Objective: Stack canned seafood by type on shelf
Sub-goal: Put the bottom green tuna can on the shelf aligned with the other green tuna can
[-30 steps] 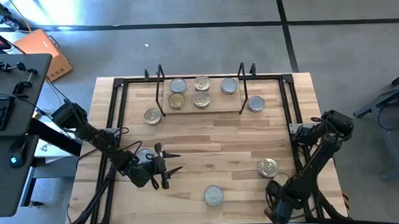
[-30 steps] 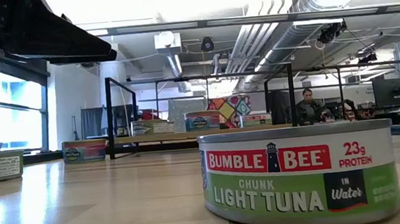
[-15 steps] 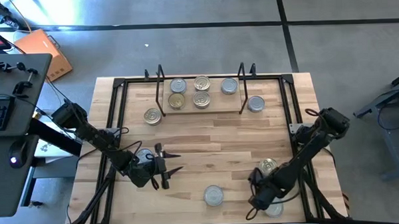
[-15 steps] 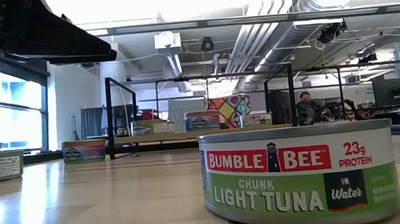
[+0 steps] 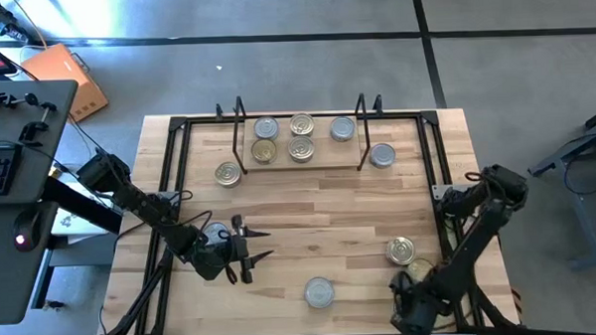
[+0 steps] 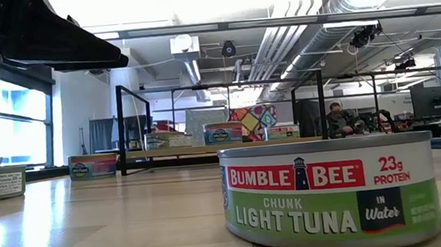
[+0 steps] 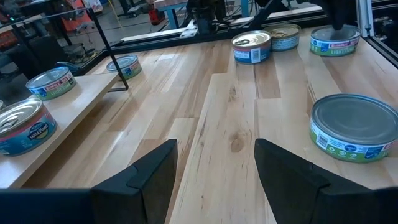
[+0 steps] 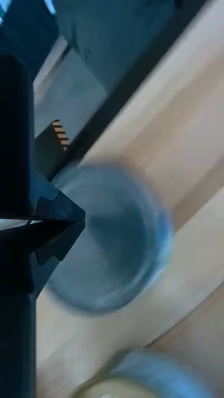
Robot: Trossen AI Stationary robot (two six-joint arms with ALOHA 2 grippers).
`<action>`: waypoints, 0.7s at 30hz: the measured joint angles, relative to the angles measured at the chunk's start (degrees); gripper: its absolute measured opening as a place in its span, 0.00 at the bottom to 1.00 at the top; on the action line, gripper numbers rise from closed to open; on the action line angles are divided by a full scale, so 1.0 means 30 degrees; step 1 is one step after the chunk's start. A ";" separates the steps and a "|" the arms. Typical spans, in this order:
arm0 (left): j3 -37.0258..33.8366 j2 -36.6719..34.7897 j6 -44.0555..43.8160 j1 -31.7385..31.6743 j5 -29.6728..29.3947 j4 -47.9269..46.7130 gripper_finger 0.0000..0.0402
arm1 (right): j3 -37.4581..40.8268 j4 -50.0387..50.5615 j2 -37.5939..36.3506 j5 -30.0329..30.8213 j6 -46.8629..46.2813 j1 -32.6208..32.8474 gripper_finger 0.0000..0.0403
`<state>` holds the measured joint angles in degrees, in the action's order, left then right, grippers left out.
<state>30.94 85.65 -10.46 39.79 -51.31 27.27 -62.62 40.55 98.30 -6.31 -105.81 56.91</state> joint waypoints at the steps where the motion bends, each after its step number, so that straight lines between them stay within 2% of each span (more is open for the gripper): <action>1: 0.0000 0.0000 0.0000 0.0000 0.0000 0.0002 0.51 | 0.0219 -0.0037 0.0000 -0.0122 -0.0706 0.0272 0.00; 5: 0.0000 0.0000 0.0011 0.0000 0.0007 0.0007 0.51 | 0.1031 -0.1000 -0.0108 -0.0030 -0.1585 0.0654 0.00; 9: 0.0000 0.0000 0.0009 -0.0006 0.0007 0.0000 0.51 | 0.1389 -0.1146 -0.0123 -0.0336 -0.0868 -0.0011 0.00; 18: 0.0000 0.0000 0.0010 -0.0007 0.0007 0.0007 0.51 | 0.1396 -0.0198 -0.0080 0.1835 0.3277 -0.3781 0.00; 21: 0.0000 0.0000 0.0015 -0.0007 0.0007 0.0004 0.51 | 0.1411 0.0645 -0.0073 0.3227 0.4268 -0.5162 0.00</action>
<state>30.94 85.65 -10.41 39.77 -51.29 27.28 -58.39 42.48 98.08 3.37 -93.01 41.43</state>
